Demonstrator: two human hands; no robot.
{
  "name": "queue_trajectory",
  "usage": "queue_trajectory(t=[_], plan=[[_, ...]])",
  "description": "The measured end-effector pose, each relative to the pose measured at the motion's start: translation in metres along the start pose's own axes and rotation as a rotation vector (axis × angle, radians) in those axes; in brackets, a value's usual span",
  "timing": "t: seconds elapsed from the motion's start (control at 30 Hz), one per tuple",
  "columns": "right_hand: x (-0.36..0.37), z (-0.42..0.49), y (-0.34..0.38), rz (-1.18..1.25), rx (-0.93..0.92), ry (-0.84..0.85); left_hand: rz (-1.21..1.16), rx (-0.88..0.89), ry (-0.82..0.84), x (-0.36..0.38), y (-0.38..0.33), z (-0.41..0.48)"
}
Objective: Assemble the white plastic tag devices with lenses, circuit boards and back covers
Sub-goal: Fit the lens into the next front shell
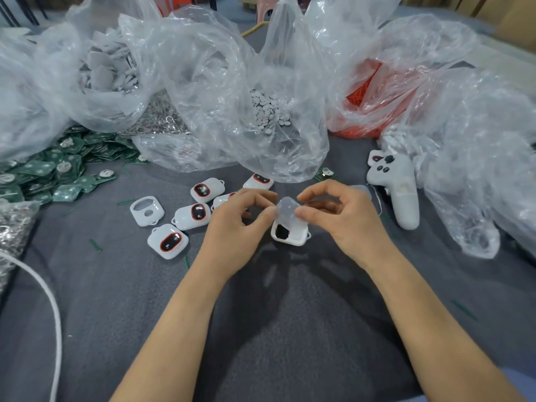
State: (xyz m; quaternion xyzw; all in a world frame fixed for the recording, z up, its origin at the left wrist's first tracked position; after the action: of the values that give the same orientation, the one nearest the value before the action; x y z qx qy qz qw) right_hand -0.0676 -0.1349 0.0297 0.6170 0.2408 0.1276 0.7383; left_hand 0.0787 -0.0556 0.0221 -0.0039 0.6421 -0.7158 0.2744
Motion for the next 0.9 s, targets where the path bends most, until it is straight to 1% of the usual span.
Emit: queue_trajectory(t=[0.07, 0.17, 0.27, 0.37, 0.47, 0.7, 0.8, 0.9], plan=[[-0.001, 0.0, -0.003, -0.024, 0.026, 0.011, -0.045, -0.018, -0.005, -0.001, 0.001, 0.0], [-0.002, 0.001, -0.005, -0.056, 0.051, 0.024, 0.002, -0.005, 0.028, -0.001, 0.0, 0.0], [-0.005, 0.002, -0.009, -0.071, 0.086, 0.006, 0.143, 0.008, 0.1, -0.005, 0.004, -0.001], [-0.006, 0.003, -0.012, -0.169, 0.093, 0.012, 0.297, 0.049, 0.213, 0.001, 0.006, -0.004], [-0.001, 0.002, -0.011, -0.238, 0.08, 0.04, 0.368, 0.1, 0.248, 0.007, 0.001, -0.005], [0.001, 0.001, -0.01, -0.371, 0.07, 0.035, 0.341, 0.12, 0.234, 0.008, 0.0, -0.005], [0.001, 0.001, -0.01, -0.388, 0.078, 0.035, 0.313, 0.115, 0.253, 0.011, 0.0, -0.006], [0.001, 0.001, -0.009, -0.398, 0.079, 0.033, 0.343, 0.112, 0.271, 0.014, 0.001, -0.006]])
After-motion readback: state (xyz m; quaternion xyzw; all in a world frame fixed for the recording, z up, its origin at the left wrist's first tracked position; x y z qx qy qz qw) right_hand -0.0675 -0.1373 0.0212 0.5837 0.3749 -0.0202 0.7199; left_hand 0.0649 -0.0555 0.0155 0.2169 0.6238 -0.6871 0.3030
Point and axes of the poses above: each hand's wrist, its own z-axis towards the middle knuckle, its own x-axis out of the palm, y = z × x, the point moved 7 cm from there along z, towards the middle knuckle
